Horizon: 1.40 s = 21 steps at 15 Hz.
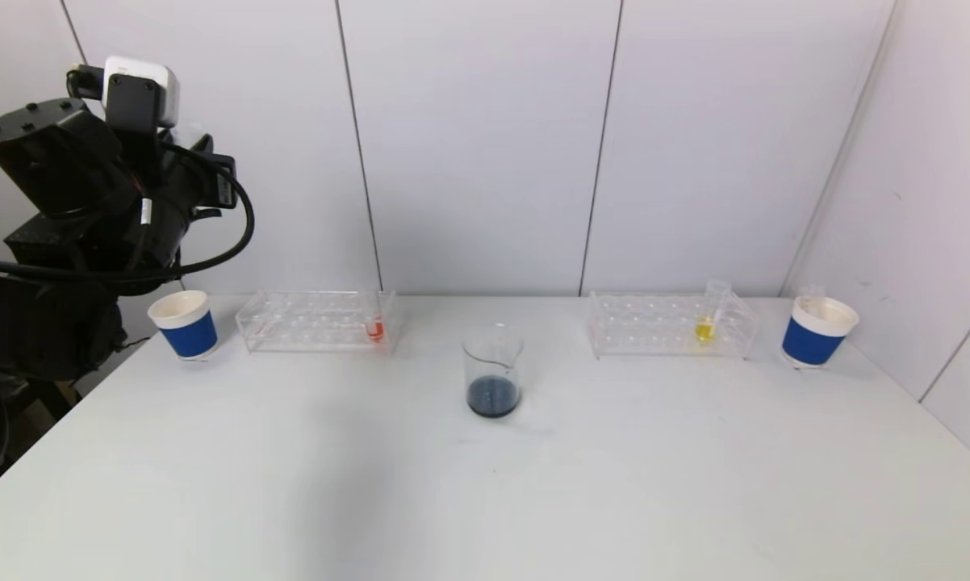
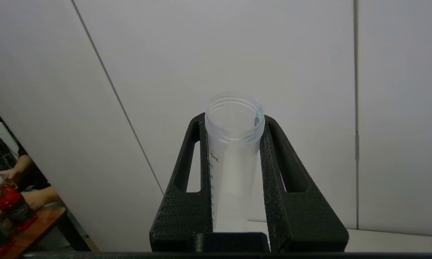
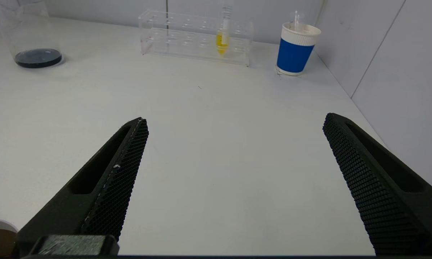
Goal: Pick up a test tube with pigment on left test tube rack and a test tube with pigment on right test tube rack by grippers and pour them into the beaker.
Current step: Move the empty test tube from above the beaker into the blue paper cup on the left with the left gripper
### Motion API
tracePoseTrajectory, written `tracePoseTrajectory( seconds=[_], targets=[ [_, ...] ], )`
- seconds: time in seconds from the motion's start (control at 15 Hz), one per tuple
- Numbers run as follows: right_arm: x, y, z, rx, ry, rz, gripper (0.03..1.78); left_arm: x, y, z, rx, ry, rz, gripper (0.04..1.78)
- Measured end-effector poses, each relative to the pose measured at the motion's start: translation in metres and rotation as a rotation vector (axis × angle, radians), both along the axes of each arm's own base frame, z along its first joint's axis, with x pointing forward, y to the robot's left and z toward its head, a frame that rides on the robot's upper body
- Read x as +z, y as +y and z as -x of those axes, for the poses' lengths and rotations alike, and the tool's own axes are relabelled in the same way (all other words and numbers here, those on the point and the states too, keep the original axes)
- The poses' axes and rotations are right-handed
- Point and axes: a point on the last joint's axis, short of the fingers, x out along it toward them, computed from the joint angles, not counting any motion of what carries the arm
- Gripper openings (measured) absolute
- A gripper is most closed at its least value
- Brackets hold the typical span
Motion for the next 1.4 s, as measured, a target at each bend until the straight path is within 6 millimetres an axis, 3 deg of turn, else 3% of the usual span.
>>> tracePoseTrajectory(
  seconds=[0.87, 1.07, 1.4],
  targets=[
    [0.000, 0.000, 0.000, 0.000, 0.000, 0.000, 1.77, -0.010, 0.099, -0.008, 0.291, -0.004, 0.085, 0.42],
    [0.000, 0.000, 0.000, 0.000, 0.000, 0.000, 1.77, -0.020, 0.111, -0.013, 0.319, 0.008, 0.103, 0.42],
    [0.000, 0.000, 0.000, 0.000, 0.000, 0.000, 1.77, -0.039, 0.116, -0.025, 0.312, 0.048, 0.153, 0.42]
  ],
)
